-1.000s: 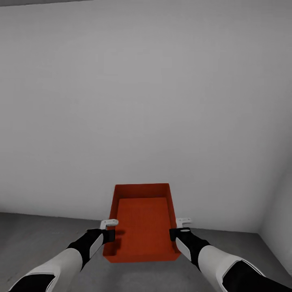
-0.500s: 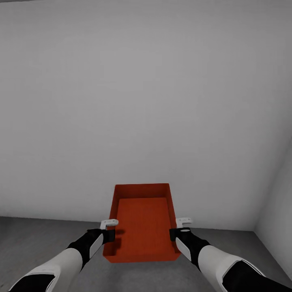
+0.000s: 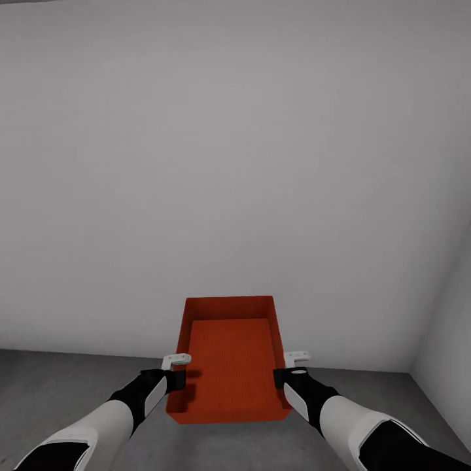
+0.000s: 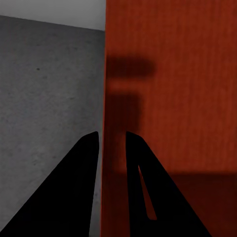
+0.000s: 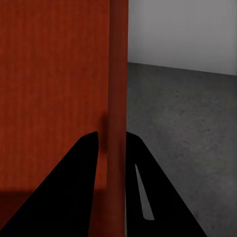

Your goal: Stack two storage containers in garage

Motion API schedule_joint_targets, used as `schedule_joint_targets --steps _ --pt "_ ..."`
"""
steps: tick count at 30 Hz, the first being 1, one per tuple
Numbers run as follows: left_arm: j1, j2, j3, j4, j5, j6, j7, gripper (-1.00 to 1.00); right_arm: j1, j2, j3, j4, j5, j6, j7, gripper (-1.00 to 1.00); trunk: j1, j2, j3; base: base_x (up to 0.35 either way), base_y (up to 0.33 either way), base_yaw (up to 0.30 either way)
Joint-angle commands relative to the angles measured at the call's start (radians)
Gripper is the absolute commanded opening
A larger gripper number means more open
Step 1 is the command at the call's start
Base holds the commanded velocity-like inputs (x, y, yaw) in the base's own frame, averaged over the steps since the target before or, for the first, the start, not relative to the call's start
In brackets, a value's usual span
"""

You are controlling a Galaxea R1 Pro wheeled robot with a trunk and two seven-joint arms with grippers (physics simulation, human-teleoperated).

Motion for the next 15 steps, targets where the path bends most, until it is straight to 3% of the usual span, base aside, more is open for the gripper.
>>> schedule_joint_targets --steps 1,15 --pt "0.0 -0.001 -0.01 -0.004 -0.023 -0.024 0.015 -1.0 0.0 0.005 0.038 -0.001 -0.034 0.006 -0.002 -1.0 0.0 -0.001 0.0 0.0 0.0 0.0" --pt "0.0 -0.001 -0.01 -0.004 -0.024 -0.024 0.015 -1.0 0.0 0.005 0.038 -0.001 -0.034 0.006 -0.002 -1.0 0.0 -0.001 0.0 0.0 0.0 0.0"
